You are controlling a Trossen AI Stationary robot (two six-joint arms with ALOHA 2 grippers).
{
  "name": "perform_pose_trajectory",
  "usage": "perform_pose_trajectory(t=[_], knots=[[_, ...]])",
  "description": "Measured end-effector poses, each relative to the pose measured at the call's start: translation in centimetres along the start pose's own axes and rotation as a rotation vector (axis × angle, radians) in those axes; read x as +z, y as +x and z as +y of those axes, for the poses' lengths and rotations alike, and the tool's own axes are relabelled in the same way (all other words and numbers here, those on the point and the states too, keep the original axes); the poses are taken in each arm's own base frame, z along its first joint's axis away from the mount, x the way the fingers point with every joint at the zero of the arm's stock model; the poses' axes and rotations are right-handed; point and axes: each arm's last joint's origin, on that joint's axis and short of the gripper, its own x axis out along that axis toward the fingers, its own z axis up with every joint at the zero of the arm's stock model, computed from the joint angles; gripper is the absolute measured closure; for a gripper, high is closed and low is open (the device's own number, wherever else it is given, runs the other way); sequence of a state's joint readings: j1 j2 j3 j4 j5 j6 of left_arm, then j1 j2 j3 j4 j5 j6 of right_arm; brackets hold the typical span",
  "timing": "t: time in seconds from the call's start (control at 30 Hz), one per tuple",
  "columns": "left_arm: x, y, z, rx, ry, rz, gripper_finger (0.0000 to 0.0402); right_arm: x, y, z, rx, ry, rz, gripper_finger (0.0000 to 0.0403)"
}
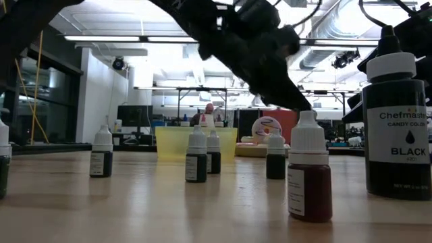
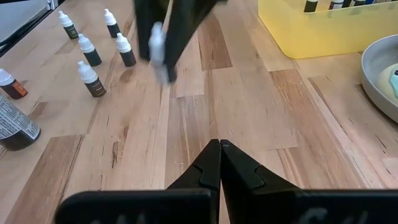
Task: Pick & Place food coloring
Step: Put the small black food coloring bottle into the bin
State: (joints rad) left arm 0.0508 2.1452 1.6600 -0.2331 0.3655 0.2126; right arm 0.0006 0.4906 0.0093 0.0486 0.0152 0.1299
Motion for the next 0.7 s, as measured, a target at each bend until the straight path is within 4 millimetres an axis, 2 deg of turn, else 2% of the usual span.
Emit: perform_pose_trajectory(t=[0.37,0.57,0.7], knots=[[1.7,-8.0,1.7,0.21,-0.257,0.069,0.0349,0.0,0.0,0.0,0.0,0.0,0.0,0.0402],[1.2,-11.2,3.1,0.322,-0.522,0.111,0.0349,0.0,0.0,0.0,0.0,0.0,0.0,0.0402],[0.3,-12.5,4.2,0.414,-0.69,0.141,0.0349,0.0,0.0,0.0,0.0,0.0,0.0,0.0402]])
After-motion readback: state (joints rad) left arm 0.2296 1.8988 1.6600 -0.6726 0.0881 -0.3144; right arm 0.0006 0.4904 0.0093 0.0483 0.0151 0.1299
